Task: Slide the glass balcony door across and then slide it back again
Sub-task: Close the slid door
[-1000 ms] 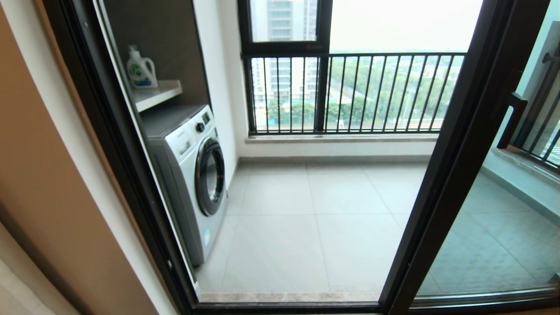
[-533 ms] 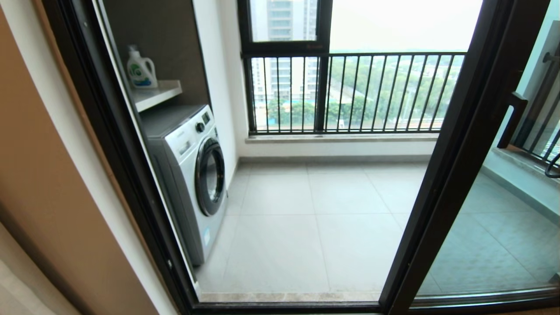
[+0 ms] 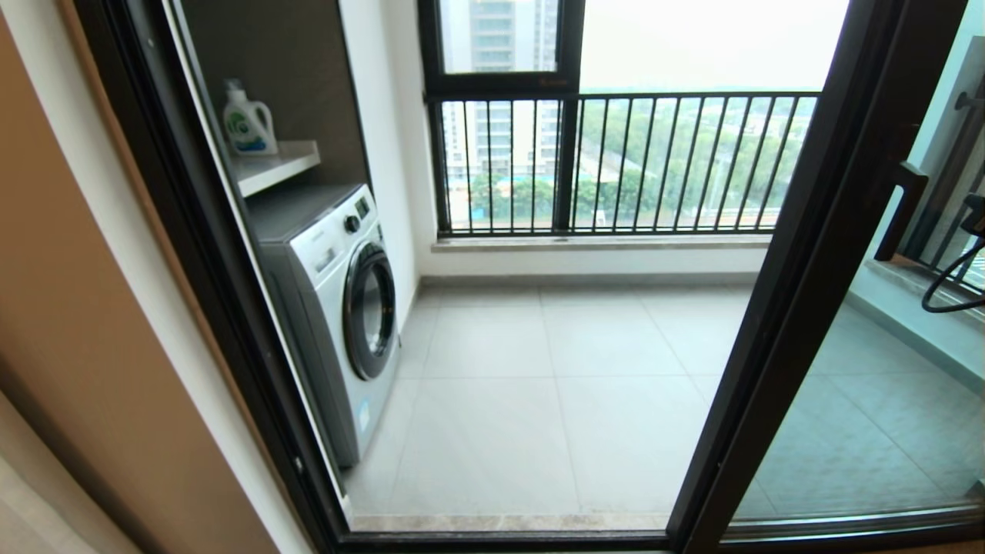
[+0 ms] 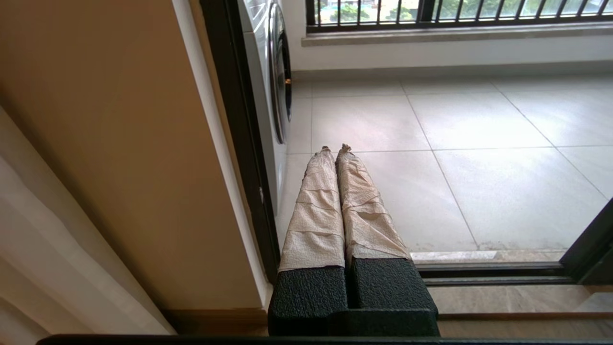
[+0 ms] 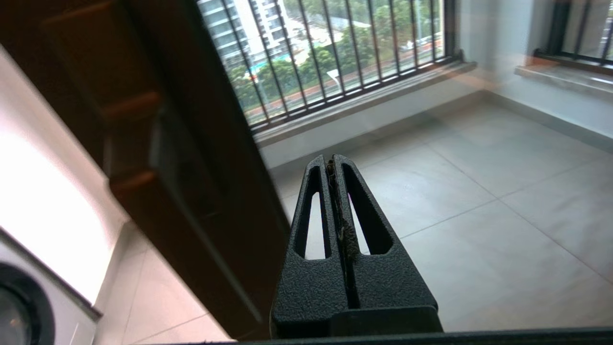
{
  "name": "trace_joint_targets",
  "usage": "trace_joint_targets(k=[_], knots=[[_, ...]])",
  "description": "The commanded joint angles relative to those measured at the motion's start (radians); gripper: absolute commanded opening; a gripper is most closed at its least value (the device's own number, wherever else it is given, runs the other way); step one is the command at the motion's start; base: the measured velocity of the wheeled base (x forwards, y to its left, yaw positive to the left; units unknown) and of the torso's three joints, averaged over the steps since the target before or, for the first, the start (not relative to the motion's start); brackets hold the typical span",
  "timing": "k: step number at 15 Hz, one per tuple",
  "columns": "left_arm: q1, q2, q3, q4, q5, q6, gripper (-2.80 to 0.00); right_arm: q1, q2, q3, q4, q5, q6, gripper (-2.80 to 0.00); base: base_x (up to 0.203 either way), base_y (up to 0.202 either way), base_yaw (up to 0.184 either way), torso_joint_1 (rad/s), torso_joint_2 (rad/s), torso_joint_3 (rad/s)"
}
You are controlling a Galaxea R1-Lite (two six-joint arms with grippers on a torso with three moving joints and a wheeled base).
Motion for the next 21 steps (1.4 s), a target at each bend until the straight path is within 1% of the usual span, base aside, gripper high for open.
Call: trace_joint_targets(k=[1,4,16,21], knots=[[0.000,0.000,0.002,0.000,0.000,0.001,-2.80,0.032,0.008,-0.001,-0.007,0.001,-0.001,-2.80,0.000,0.000,0.000,0.000,0.00,0.000],[0.000,0.000,0.002,0.000,0.000,0.001,-2.80,0.063,0.006,0.005,-0.060,-0.007,0.000,-2.80,0.000,0.000,0.000,0.000,0.00,0.000],[0.000,0.000,0.002,0.000,0.000,0.001,-2.80,0.121,0.008,0.024,-0.063,-0.007,0.002,-2.80,0.000,0.000,0.000,0.000,0.00,0.000],[0.000,0.000,0.002,0.000,0.001,0.001,-2.80,0.170,0.001,0.034,-0.066,-0.014,0.001,-2.80,0.000,0.000,0.000,0.000,0.00,0.000]])
